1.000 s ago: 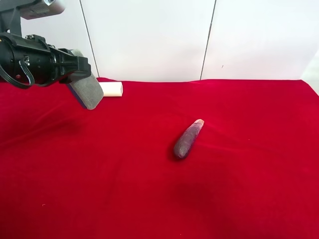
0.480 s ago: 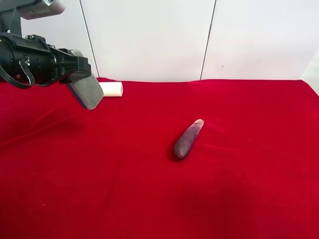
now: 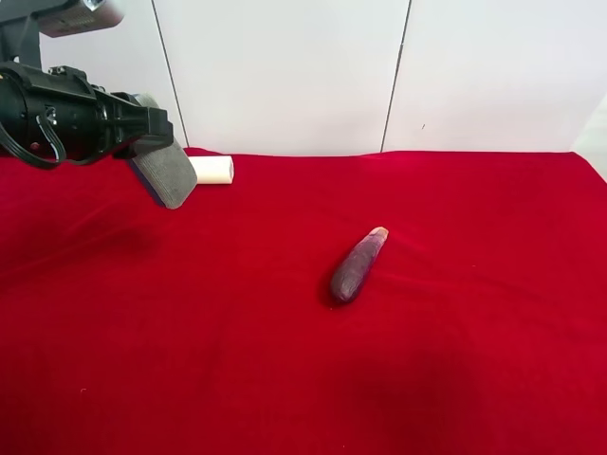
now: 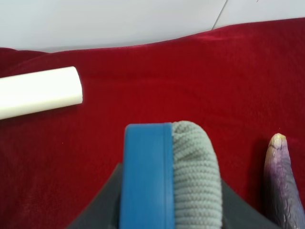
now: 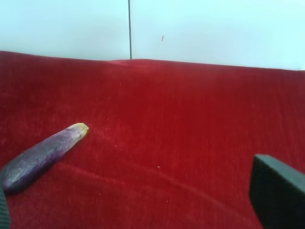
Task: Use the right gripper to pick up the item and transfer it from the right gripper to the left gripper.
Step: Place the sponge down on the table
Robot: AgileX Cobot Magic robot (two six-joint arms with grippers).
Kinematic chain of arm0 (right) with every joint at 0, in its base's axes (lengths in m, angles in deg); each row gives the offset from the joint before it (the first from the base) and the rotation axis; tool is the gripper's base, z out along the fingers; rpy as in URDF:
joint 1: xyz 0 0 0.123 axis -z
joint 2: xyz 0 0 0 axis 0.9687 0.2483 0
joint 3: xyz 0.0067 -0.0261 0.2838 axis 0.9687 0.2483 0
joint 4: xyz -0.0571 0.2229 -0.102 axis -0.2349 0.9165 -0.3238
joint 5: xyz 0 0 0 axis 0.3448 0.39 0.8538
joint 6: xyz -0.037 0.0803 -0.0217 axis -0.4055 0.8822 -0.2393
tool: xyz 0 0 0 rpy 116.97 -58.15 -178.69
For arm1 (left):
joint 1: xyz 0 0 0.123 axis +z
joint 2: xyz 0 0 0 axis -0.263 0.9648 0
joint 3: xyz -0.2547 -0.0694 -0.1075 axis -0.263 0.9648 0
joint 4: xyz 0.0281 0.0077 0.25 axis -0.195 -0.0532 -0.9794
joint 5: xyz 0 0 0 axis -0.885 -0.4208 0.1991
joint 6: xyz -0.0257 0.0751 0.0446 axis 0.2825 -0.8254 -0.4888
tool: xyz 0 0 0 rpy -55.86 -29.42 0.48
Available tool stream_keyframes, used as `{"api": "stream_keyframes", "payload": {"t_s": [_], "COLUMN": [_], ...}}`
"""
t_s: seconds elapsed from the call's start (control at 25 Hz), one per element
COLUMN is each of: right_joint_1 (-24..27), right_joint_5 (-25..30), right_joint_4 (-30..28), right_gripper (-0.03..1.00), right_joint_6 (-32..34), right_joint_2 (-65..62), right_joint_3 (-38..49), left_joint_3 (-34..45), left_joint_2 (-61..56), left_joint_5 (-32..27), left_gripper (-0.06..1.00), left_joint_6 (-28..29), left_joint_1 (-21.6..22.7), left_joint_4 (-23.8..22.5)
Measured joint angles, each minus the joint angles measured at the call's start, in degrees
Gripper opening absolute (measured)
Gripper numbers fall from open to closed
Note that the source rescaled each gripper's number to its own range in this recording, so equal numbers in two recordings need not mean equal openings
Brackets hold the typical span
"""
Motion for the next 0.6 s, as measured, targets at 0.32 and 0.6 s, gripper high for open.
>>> {"api": "stream_keyframes", "payload": {"t_s": [0.32,0.6], "right_joint_1": [0.0,0.0], "right_joint_5": [0.0,0.1], "right_joint_4": [0.3,0.1], "right_gripper": [1.00,1.00], "right_joint_6": [0.6,1.0], "right_joint_2": [0.0,0.0], "right_joint_3": [0.0,0.0], "left_joint_3": [0.0,0.0], "left_joint_2": [0.0,0.0], "left_joint_5": [0.0,0.0], "left_gripper": [0.00,0.00], "left_joint_6": [0.0,0.0], "left_joint_1": [0.0,0.0], "left_joint_4": [0.0,0.0]}}
